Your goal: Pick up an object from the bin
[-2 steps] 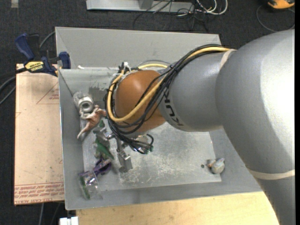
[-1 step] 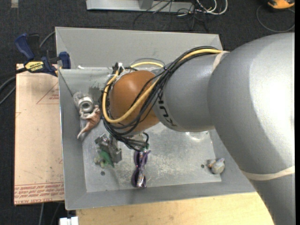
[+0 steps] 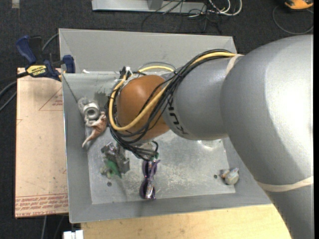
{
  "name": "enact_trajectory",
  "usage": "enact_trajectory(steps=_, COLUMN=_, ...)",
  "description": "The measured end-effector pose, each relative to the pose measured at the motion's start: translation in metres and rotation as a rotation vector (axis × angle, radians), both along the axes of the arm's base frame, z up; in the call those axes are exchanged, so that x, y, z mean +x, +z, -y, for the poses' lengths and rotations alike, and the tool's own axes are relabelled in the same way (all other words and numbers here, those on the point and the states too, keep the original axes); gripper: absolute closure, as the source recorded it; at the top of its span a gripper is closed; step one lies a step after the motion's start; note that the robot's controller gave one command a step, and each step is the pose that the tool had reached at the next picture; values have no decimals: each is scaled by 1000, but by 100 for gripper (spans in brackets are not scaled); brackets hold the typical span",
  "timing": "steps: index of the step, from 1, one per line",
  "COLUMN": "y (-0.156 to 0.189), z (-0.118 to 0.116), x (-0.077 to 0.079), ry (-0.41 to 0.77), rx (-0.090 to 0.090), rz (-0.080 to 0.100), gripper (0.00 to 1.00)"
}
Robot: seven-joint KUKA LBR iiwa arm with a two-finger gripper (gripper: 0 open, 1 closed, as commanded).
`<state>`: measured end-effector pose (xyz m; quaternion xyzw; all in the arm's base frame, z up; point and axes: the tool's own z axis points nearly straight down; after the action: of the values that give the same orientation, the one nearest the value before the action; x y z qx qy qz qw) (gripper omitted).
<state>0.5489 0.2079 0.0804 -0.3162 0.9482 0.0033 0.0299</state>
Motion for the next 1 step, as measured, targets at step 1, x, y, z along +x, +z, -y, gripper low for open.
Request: enact_trajectory(steps=1, y=97, z=3, x=-29, ry=-42, rx=0, rz=-13, gripper=100)
